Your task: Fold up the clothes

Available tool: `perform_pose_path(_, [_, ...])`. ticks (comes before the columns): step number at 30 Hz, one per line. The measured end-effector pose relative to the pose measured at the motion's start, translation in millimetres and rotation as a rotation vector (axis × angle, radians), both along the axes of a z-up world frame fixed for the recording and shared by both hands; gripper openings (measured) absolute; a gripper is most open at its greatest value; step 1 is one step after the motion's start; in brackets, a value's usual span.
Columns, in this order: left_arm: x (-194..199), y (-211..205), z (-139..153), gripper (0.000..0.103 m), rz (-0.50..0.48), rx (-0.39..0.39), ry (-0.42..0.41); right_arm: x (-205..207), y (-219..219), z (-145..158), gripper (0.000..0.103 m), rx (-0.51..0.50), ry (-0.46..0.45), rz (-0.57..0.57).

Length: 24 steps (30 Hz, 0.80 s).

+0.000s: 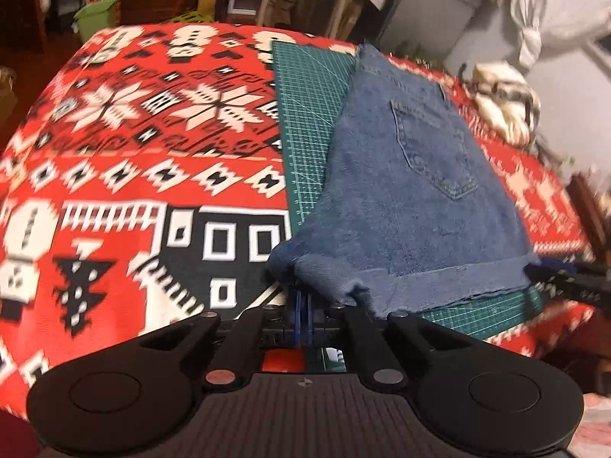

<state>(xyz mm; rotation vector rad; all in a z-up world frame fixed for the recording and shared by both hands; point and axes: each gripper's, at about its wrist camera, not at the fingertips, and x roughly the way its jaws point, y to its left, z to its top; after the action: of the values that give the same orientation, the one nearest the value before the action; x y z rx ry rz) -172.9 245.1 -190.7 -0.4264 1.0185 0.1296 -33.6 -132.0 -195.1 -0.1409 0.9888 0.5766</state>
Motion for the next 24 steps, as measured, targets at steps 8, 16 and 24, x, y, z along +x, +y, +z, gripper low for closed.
perform_pose_path(8, [-27.1,46.3,-25.3,0.0,0.219,-0.289,0.004,0.7,-0.6,-0.5,0.049,-0.005,-0.003,-0.003])
perform_pose_path(16, [-32.7,59.3,8.0,0.0,0.215,-0.294,-0.083,-0.6,4.8,5.7,0.044,-0.026,-0.006,0.01])
perform_pose_path(24, [30.2,16.3,10.4,0.0,-0.002,-0.243,-0.089,-6.5,18.4,20.6,0.033,-0.016,-0.077,0.068])
